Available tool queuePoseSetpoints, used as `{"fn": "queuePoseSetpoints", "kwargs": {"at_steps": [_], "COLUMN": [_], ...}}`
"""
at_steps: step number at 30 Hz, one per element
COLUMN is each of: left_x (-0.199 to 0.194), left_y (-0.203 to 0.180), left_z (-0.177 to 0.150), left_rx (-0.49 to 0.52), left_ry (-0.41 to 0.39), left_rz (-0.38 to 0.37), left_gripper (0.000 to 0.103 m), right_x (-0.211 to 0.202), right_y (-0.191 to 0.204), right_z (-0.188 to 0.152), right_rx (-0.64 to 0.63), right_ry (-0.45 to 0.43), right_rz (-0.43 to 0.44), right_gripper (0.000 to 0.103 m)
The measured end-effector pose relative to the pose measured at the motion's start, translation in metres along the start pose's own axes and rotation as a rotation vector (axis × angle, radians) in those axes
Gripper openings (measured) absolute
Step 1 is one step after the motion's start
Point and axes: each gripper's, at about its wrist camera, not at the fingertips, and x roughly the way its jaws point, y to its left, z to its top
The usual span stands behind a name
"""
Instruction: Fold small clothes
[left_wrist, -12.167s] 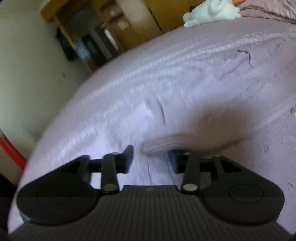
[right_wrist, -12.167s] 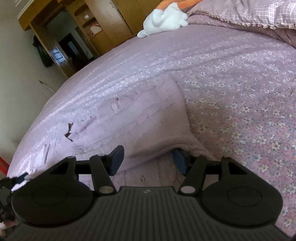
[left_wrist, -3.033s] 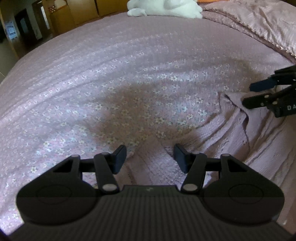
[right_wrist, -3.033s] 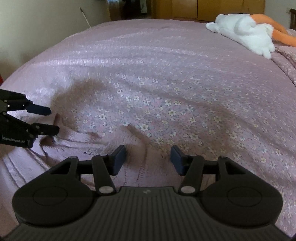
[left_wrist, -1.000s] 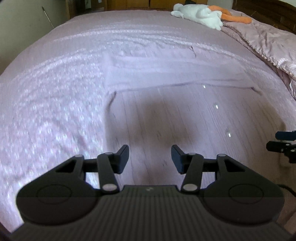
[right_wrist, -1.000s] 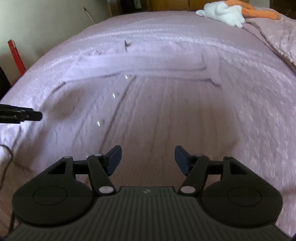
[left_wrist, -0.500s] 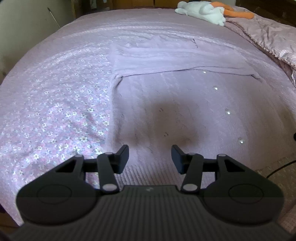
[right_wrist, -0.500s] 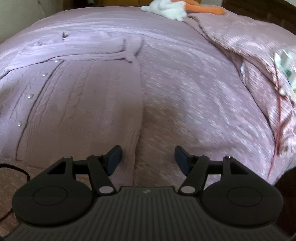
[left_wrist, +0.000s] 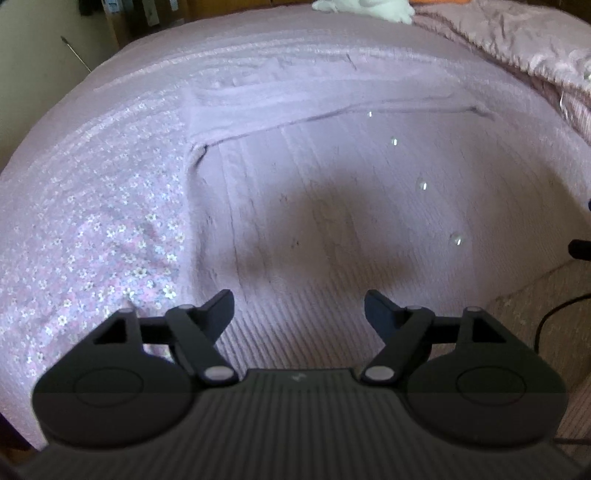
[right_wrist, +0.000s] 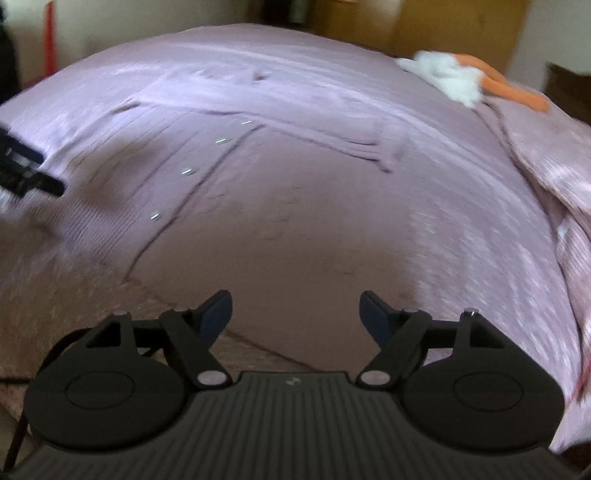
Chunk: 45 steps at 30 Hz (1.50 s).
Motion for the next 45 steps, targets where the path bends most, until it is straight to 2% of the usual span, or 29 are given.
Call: {"fn": "queuePoseSetpoints", "kwargs": {"at_steps": [4,9,12,17,21,25,30,33,37,39,40,41,42,44,45], "left_x": [0.004,0.006,0.012,0.028,0.033,0.033,0.034,0.032,0.033,0.031,0.029,0.029,0.028,0.024,0.021], "left_y": [-0.005,-0.018,-0.03,-0.034,-0.036,-0.03,-0.018,-0.017,-0.016,-0.018,-0.019,-0.019,-0.018,-0.017,-0.017], "left_z": [-0.008,-0.019,-0.024,-0.026,-0.026,-0.023,-0.015,-0.014,-0.015,-0.018,-0.018,-0.018,-0.017,-0.015,-0.015], "left_rx": [0.071,0.174,0.232,0.237,0.247,0.205,0.144,0.146,0.158,0.163,0.162,0.161,0.147,0.113,0.105], "left_ry": [0.032,0.06,0.077,0.108,0.097,0.066,0.025,0.005,-0.021,-0.034,-0.042,-0.048,-0.05,-0.058,-0.068], "left_rz": [-0.001,-0.057,-0.055,-0.023,0.007,0.048,0.101,0.143,0.147,0.133,0.125,0.106,0.075,0.036,0.033], "left_gripper": [0.079,0.079,0.079,0.08,0.086,0.086,0.086,0.085,0.081,0.069,0.063,0.045,0.028,0.014,0.012], "right_x": [0.016,0.037,0.047,0.056,0.056,0.056,0.063,0.06,0.057,0.055,0.053,0.052,0.05,0.05,0.05], "right_y": [0.018,0.035,0.042,0.04,0.028,0.017,0.011,0.013,0.011,0.012,0.013,0.012,0.01,0.005,0.004], "right_z": [-0.001,-0.011,-0.012,-0.004,-0.001,0.006,0.009,0.007,0.001,-0.003,-0.004,-0.004,-0.002,0.002,0.005], "right_rx": [-0.104,-0.242,-0.292,-0.264,-0.177,-0.098,-0.1,-0.119,-0.127,-0.107,-0.101,-0.092,-0.064,-0.01,0.011], "right_ry": [0.046,0.106,0.08,0.042,0.018,-0.024,-0.016,-0.026,-0.039,-0.045,-0.05,-0.053,-0.055,-0.062,-0.069], "right_rz": [0.03,0.057,0.012,-0.016,0.001,-0.051,-0.082,-0.112,-0.143,-0.128,-0.111,-0.088,-0.062,-0.041,-0.032], "right_gripper": [0.082,0.082,0.091,0.094,0.094,0.094,0.094,0.094,0.092,0.083,0.069,0.052,0.045,0.022,0.018]}}
